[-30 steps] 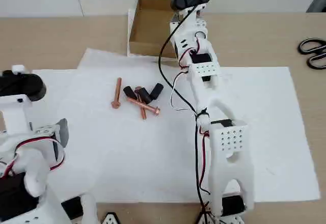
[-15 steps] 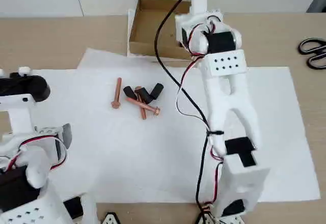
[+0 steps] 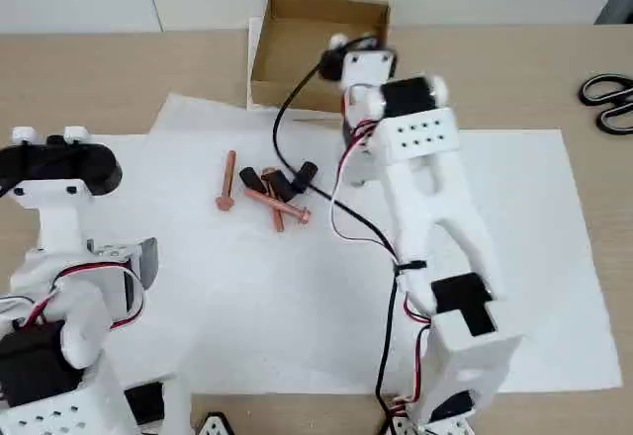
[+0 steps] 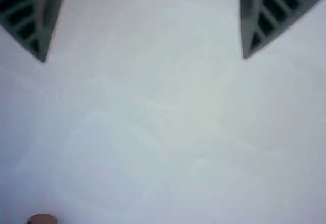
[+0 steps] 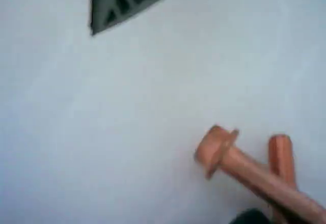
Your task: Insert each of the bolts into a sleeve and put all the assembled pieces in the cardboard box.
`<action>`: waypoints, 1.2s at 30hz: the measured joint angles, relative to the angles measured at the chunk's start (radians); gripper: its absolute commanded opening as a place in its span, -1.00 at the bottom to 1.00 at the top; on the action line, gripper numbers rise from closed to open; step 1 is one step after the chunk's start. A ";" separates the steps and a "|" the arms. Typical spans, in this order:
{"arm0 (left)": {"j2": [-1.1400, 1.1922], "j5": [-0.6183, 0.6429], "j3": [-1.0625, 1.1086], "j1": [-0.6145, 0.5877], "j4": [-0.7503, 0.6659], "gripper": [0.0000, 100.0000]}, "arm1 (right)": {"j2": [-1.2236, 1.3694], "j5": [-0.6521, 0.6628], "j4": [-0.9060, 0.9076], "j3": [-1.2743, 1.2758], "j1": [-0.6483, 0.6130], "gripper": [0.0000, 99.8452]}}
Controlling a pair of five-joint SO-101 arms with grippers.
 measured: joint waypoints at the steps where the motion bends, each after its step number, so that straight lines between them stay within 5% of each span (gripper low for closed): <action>1: 0.000 0.000 0.000 0.000 0.000 -0.53 | 0.012 0.000 0.000 0.025 -0.003 -0.70; 19: 0.000 0.000 0.000 0.000 0.000 -0.53 | 0.226 -0.041 -0.005 0.147 -0.002 -0.70; 36: 0.000 0.000 0.000 0.000 0.000 -0.53 | 0.256 0.095 -0.018 0.143 0.150 -0.70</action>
